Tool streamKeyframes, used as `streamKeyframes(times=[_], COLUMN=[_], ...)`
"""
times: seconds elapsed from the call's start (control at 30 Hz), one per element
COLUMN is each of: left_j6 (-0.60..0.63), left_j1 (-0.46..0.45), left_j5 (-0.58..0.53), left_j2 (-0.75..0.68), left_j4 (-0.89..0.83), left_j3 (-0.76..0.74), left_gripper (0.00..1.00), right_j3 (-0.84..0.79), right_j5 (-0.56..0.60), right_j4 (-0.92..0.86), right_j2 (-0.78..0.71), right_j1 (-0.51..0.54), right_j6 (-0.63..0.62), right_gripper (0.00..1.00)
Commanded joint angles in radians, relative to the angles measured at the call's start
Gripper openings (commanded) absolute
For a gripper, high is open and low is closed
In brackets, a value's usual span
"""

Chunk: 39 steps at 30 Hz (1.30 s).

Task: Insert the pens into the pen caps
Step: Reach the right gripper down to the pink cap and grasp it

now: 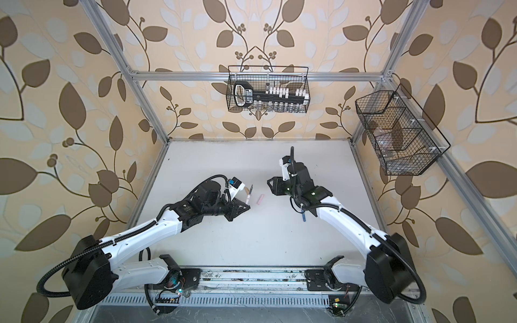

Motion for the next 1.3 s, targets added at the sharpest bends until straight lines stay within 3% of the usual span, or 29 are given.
streamKeyframes(times=[0.0, 0.33, 0.8, 1.27], left_j6=[0.051, 0.034, 0.033, 0.032], left_j1=[-0.003, -0.003, -0.001, -0.002], left_j5=[-0.042, -0.085, -0.059, -0.054], left_j2=[-0.06, -0.142, -0.085, -0.091], left_j4=[0.031, 0.052, 0.06, 0.067], left_j3=[-0.04, -0.098, -0.086, -0.094], left_gripper=[0.04, 0.05, 0.05, 0.05], right_j3=[0.074, 0.155, 0.283, 0.454], right_j5=[0.073, -0.029, -0.072, 0.102], right_j4=[-0.217, -0.076, -0.064, -0.326], right_j2=[0.124, 0.417, 0.586, 0.637], right_j1=[0.027, 0.081, 0.101, 0.118], right_j6=[-0.106, -0.081, -0.096, -0.195], right_gripper=[0.51, 0.6, 0.6, 0.53])
